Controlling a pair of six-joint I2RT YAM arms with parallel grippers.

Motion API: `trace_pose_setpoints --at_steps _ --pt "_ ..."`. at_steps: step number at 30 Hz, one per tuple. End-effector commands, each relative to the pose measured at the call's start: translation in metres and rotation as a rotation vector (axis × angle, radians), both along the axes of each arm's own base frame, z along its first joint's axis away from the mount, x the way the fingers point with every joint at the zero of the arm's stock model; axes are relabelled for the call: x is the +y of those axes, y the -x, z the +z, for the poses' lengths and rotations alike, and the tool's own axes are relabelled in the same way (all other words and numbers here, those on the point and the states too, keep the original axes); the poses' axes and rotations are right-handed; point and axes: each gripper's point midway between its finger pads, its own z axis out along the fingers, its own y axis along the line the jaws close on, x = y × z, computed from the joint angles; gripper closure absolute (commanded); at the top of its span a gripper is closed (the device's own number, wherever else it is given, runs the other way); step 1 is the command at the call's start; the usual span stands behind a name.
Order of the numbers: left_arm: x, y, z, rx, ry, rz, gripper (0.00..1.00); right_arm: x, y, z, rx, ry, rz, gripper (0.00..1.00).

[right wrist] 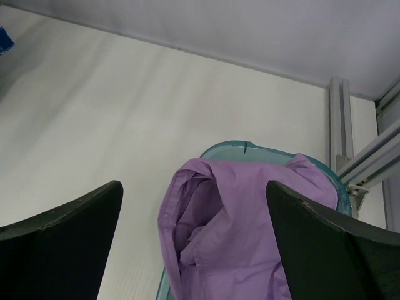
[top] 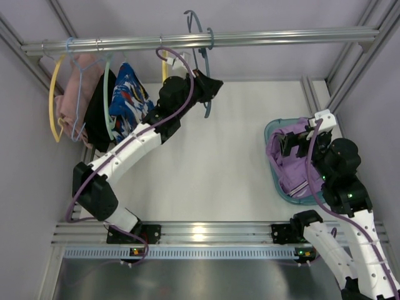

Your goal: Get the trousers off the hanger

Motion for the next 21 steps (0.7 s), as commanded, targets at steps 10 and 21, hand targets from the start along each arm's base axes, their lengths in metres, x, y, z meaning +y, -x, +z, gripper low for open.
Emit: trace_pose_setpoints --at_steps 10,21 --pt "0.039 0.034 0.077 -0.093 0.136 0.05 0.5 0.001 0.005 0.014 -0.036 -0.029 0.009 0.02" --pt "0.058 0.063 0.087 -0.168 0.05 0.09 0.01 0.002 0.006 0.019 -0.05 -0.039 0.013 0.01"
